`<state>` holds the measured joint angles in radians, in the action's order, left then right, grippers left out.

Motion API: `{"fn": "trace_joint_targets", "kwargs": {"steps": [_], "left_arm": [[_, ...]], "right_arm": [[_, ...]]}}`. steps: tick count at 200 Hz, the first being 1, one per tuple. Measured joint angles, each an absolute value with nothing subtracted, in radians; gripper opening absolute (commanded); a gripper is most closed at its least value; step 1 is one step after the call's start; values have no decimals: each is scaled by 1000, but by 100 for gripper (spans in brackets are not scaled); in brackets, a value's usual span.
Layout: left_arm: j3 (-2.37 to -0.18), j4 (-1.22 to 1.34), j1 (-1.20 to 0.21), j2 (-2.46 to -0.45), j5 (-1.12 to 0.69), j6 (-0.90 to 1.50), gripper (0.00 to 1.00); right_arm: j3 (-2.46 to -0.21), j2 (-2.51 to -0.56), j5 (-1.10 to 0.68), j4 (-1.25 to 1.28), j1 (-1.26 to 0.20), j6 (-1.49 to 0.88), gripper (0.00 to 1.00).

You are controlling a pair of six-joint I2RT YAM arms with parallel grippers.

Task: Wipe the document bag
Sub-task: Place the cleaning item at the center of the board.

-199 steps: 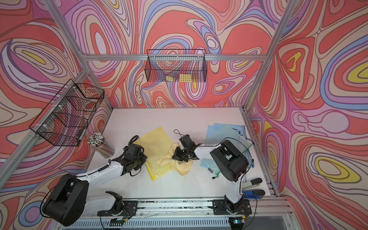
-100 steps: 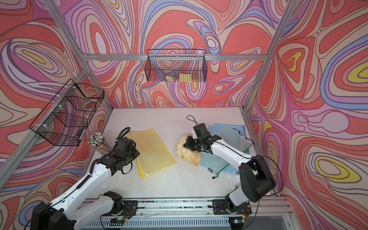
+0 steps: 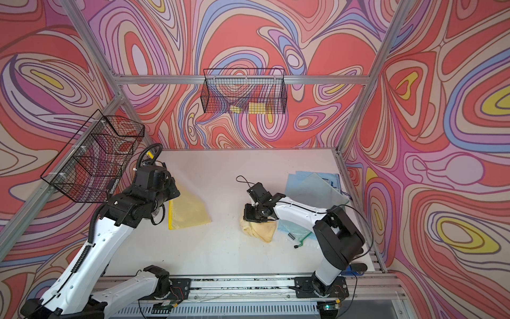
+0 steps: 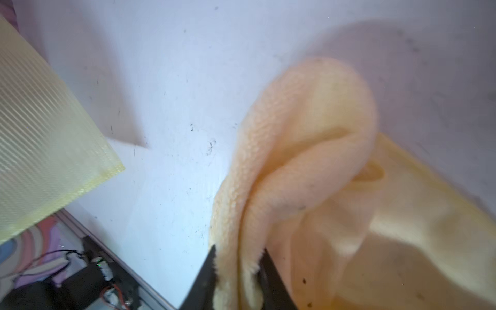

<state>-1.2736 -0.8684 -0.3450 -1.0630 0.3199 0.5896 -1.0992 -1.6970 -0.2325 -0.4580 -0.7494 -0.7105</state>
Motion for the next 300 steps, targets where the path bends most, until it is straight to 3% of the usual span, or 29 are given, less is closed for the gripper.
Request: {"fn": "trace_joint_targets", "kwargs": {"steps": [39,63,82,114,158,202,235,270,300], "left_arm": [[-1309,-910,-357,-1142,268,559,0],[-1310,-916,-392,-1189,241,557,0],[-1342,-921,-437,-1251,229,558,0],[-1433,-918,-506,-1371,224,576,0],[-1520,-918,-549,-1502,206,632,0],[-1636,-963,-558,-1618,206,726,0],[-1751,-1021,-559,-1700,210,777,0],[-1753,-1025,-559,-1708,205,803,0],[-1731,-1024,-559,-1705,194,813,0]], "right_arm": [[-1187,-1689,-67,-527,-828,-698,98],[-1127,-1560,12,-534,-823,-700,97],[-1066,-1426,44,-506,-838,-693,89],[-1065,-1344,121,-469,-937,-654,89],[-1089,-1377,276,-431,-1110,-595,89],[-1028,-1386,497,-198,-1344,-545,81],[-1124,-1540,748,-115,-1508,-444,79],[-1230,-1705,953,-146,-1544,-437,69],[-1242,-1722,1065,-197,-1529,-485,62]]}}
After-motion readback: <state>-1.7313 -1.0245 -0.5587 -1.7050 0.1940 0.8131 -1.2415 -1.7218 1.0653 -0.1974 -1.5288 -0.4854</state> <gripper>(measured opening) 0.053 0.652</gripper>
